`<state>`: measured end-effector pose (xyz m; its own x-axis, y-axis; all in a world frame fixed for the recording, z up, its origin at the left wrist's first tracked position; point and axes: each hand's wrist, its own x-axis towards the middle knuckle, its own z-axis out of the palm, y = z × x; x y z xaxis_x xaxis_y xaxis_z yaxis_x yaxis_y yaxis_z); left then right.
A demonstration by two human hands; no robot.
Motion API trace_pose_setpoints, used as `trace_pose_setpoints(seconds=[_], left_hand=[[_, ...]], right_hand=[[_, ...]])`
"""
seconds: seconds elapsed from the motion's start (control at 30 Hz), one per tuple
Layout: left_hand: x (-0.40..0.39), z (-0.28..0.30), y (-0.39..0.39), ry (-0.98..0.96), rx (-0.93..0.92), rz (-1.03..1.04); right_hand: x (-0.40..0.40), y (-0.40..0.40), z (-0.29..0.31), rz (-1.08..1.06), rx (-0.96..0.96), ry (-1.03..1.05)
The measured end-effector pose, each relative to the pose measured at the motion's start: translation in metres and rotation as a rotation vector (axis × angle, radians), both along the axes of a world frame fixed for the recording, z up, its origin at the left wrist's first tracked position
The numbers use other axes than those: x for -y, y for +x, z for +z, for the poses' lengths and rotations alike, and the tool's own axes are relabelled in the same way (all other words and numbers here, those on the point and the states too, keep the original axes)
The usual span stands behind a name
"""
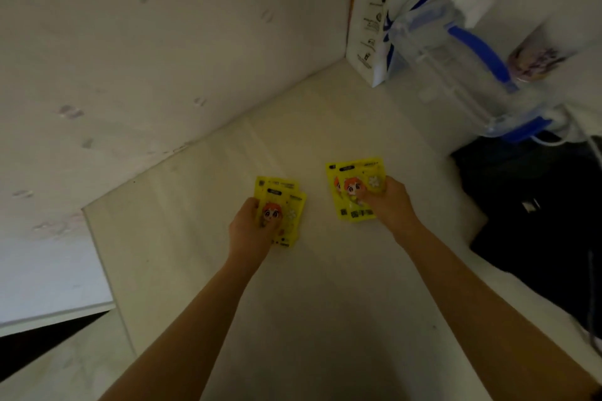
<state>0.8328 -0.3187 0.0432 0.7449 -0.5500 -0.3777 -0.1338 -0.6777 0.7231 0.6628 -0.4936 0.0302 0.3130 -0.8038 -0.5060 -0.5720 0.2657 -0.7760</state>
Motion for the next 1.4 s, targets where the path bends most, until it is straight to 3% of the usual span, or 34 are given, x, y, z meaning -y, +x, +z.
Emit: trace_pose_setpoints(seconds=[0.33, 0.63, 1.0, 1.4], left_hand=[[-0.076, 0.008, -0.036, -0.149, -0.212, -0.105], [-0.168, 0.004, -0.019, -0.126, -0.306, -0.321], [-0.232, 0.017, -0.039, -0.135, -0.264, -0.638], [-0.313, 0.018, -0.126, -0.122, -0.219, -0.984]], right_hand=[[-0.150, -0.057, 0.012, -0.160, 0.002, 0.078], [-0.290, -0.056, 0.015, -0.396, -0.058, -0.017], [-0.422, -0.084, 0.032, -0.738, -0.044, -0.048], [-0.574, -0.152, 0.039, -1.029, 0.017, -0.066]])
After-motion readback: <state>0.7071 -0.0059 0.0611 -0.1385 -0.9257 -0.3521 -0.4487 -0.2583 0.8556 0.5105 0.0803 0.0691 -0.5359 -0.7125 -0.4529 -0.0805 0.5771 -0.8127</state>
